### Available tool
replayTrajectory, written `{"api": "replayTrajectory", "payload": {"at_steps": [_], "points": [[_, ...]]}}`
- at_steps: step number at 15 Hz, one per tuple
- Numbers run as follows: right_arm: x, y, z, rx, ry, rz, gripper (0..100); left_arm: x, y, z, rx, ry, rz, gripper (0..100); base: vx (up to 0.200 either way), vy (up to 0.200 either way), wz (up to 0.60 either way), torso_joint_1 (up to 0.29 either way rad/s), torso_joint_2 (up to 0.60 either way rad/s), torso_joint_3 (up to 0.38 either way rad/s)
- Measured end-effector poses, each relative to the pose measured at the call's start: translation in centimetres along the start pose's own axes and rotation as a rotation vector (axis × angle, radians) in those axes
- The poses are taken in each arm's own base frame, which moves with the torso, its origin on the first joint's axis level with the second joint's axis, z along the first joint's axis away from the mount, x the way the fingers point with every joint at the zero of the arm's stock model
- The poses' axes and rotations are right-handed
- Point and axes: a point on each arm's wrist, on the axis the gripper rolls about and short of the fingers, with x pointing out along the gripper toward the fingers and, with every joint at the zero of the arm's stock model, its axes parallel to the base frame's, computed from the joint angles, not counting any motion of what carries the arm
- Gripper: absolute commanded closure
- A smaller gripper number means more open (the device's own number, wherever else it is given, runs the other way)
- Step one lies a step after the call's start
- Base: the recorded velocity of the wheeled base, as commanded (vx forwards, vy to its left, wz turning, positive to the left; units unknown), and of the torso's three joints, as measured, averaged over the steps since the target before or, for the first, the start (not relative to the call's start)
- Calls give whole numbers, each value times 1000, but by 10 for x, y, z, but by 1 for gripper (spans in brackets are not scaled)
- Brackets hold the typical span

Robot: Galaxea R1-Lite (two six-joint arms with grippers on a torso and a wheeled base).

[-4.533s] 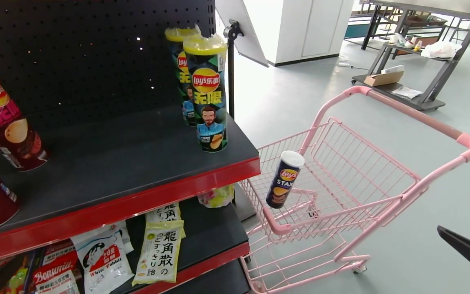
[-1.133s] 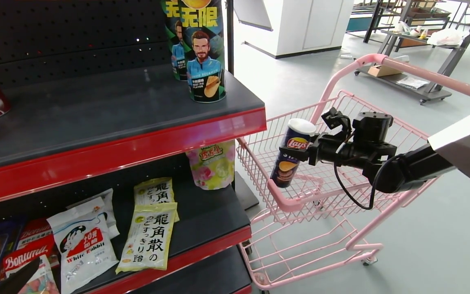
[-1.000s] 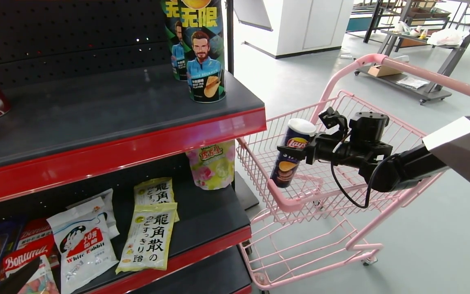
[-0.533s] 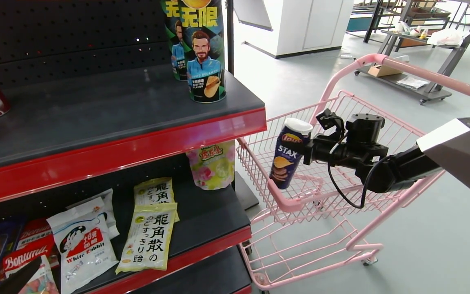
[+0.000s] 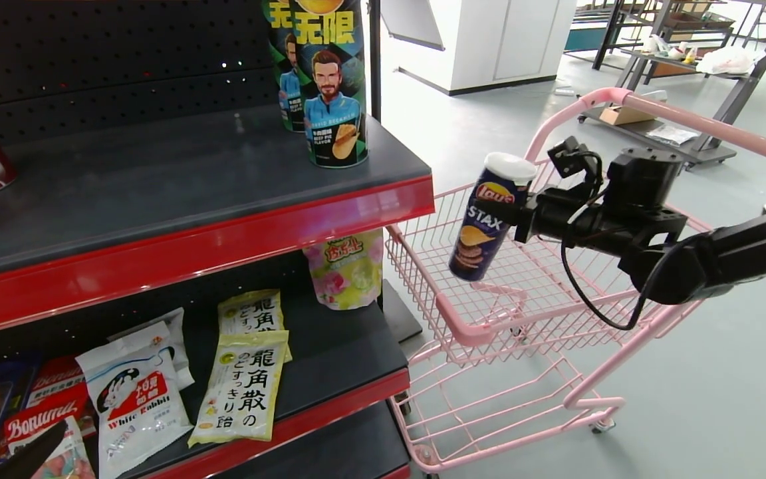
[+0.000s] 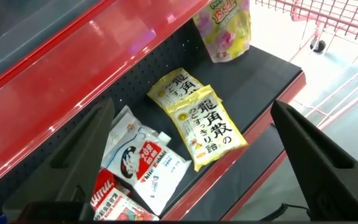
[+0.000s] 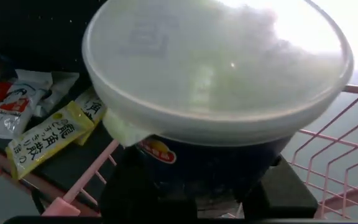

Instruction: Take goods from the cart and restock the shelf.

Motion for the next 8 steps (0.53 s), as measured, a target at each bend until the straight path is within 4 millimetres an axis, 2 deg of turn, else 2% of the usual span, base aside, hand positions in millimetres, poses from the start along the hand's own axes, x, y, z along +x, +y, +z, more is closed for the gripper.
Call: {"api": "replayTrajectory", "payload": {"at_steps": [2, 4, 6, 8], "points": [[-23, 15, 33, -36, -51, -36, 100, -1, 0, 0, -1, -8, -1, 0, 0, 0, 0, 0, 0, 0], [-57, 38, 52, -42, -60, -70, 100, -4, 1, 0, -3, -16, 8, 0, 0, 0, 0, 0, 0, 0], [-95, 65, 56, -14, -7, -128, 100, -6, 2, 1, -8, -27, 28, 0, 0, 0, 0, 0, 0, 0], [-135, 91, 54, 10, 90, -263, 100, -7, 3, 5, -11, -37, 35, 0, 0, 0, 0, 0, 0, 0]]}}
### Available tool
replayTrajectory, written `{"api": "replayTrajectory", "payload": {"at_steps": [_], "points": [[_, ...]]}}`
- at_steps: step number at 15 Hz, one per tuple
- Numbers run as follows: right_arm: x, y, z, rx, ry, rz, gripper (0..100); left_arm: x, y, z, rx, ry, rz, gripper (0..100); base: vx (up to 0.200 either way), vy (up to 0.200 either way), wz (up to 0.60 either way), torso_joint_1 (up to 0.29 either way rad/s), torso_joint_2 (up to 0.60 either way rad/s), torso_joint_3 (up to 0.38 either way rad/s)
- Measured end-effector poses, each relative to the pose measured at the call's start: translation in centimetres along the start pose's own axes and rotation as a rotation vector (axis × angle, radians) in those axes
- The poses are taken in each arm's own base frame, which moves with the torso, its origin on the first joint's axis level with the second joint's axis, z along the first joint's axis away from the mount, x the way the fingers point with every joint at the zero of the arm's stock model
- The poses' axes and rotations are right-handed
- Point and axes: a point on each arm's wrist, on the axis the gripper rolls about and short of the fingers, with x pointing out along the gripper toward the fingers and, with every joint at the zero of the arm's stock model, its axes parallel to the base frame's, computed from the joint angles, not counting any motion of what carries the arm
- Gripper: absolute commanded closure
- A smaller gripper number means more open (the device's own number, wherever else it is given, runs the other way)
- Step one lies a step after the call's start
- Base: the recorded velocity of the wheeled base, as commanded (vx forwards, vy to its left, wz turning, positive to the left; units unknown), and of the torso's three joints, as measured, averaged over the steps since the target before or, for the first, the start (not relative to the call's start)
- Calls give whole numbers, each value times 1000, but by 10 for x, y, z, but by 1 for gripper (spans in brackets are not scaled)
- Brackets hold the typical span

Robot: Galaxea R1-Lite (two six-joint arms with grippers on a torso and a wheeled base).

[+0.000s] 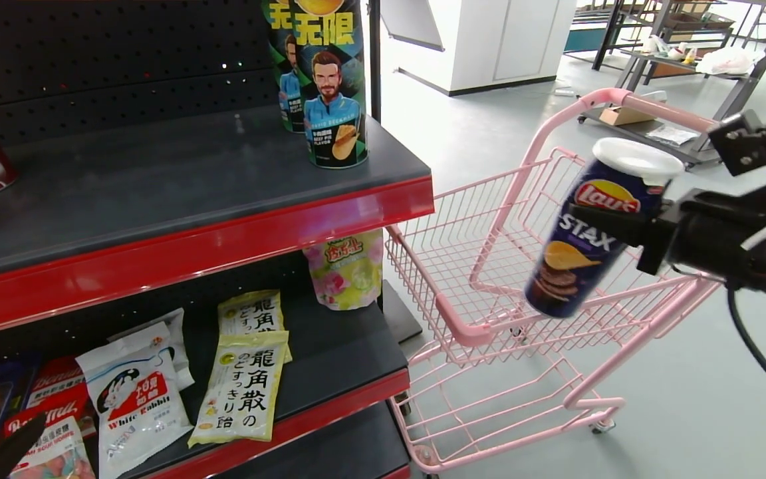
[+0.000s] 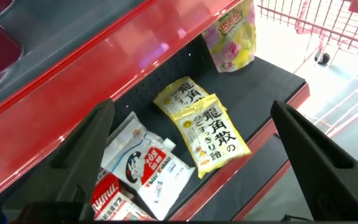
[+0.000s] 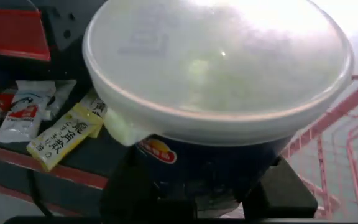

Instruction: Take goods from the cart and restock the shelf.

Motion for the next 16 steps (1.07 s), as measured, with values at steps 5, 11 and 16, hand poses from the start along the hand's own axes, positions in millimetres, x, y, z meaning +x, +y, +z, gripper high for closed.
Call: {"api": "replayTrajectory", "payload": {"at_steps": [5, 11, 16], "points": [[-88, 29, -6, -23, 140, -311, 100, 4, -2, -3, -5, 20, -18, 0, 0, 0, 0, 0, 0, 0], [-98, 58, 21, -56, 54, 7, 100, 4, -2, -3, -2, 18, -28, 0, 0, 0, 0, 0, 0, 0], [-89, 61, 19, -32, 85, 42, 100, 5, 0, 3, 82, 13, -17, 0, 0, 0, 0, 0, 0, 0]]}}
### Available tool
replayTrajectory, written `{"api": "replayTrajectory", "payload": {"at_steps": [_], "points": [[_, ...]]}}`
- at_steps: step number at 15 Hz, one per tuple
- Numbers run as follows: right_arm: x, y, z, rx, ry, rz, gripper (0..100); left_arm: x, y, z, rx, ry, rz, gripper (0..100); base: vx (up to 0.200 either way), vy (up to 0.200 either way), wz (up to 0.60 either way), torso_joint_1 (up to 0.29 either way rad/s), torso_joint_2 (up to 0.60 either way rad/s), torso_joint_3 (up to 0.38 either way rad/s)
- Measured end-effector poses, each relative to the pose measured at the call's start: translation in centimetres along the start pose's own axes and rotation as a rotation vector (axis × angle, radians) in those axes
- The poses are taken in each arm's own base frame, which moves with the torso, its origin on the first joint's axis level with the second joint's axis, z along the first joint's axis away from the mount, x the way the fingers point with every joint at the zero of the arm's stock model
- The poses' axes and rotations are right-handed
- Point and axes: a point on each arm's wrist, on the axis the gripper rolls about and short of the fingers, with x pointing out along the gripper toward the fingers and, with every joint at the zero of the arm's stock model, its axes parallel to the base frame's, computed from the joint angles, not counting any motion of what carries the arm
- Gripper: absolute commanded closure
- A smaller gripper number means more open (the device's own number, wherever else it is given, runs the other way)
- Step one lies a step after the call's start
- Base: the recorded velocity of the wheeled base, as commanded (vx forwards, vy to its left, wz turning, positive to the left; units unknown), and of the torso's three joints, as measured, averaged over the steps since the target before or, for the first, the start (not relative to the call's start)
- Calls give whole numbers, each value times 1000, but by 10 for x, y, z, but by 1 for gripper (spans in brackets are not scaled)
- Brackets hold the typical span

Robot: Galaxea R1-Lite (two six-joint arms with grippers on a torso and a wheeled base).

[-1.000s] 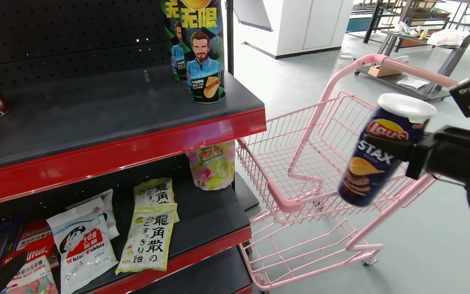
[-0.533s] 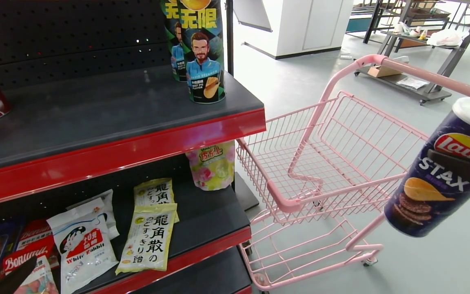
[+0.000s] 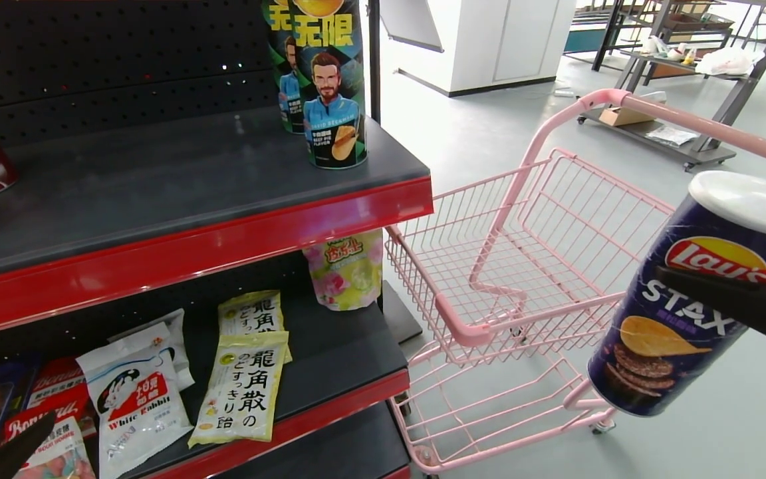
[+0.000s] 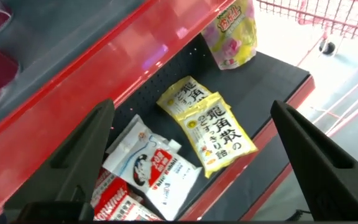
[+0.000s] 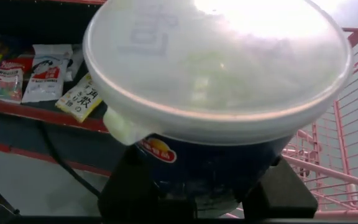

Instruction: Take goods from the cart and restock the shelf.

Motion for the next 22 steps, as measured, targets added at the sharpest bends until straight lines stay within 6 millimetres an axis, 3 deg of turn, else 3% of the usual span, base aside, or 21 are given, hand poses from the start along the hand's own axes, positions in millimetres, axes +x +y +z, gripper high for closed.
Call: {"api": "replayTrajectory", "payload": {"at_steps": [3, 12, 18, 22], "points": [[2, 0, -1, -7, 7, 8, 100, 0, 1, 0, 26, 15, 31, 0, 0, 0, 0, 0, 0, 0], [-1, 1, 0, -25, -4, 12, 100, -1, 2, 2, 62, 14, 55, 0, -200, 0, 0, 3, 2, 4], [-3, 1, -1, -26, -3, 10, 100, -2, 2, 1, 82, 7, 52, 0, 0, 0, 0, 0, 0, 0], [0, 1, -1, -26, -1, 12, 100, -2, 2, 1, 83, 7, 52, 0, 0, 0, 0, 71, -321, -254]]}}
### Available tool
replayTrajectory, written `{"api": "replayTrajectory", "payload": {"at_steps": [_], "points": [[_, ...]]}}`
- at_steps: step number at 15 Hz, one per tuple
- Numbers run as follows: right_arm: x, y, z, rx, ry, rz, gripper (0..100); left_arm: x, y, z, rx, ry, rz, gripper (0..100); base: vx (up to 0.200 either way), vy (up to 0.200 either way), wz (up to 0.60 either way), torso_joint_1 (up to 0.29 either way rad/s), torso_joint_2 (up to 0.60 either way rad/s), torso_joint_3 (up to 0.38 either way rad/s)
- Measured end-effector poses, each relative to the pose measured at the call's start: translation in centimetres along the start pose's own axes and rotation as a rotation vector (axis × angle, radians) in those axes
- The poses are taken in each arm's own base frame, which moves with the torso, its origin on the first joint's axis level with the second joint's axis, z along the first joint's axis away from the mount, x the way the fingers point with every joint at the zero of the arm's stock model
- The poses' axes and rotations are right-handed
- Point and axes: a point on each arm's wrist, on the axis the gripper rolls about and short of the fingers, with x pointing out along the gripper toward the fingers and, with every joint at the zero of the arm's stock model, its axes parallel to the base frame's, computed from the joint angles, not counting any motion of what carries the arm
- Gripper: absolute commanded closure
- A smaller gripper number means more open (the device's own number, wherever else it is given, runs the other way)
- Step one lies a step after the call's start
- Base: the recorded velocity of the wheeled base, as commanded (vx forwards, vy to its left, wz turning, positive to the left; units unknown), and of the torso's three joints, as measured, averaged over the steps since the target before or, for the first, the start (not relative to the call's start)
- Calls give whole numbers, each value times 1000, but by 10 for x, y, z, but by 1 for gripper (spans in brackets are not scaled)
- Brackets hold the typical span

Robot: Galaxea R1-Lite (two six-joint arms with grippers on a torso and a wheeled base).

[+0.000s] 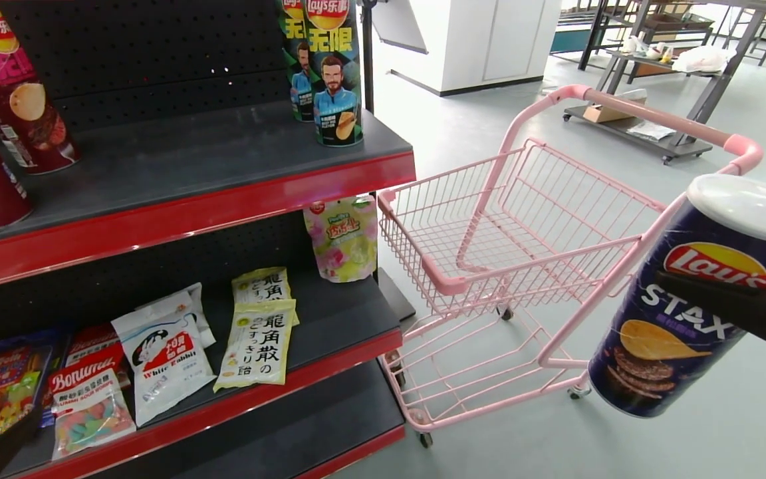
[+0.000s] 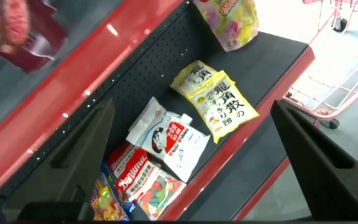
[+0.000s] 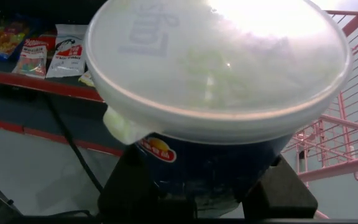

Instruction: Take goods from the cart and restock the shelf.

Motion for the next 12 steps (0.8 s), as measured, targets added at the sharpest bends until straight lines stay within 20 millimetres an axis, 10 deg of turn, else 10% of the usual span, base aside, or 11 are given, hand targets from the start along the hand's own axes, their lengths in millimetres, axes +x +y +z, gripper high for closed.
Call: {"api": "replayTrajectory", "payload": {"at_steps": [12], "points": [[2, 0, 1, -5, 3, 2, 100, -1, 2, 4, -2, -10, 3, 0, 0, 0, 0, 165, -540, -372]]}}
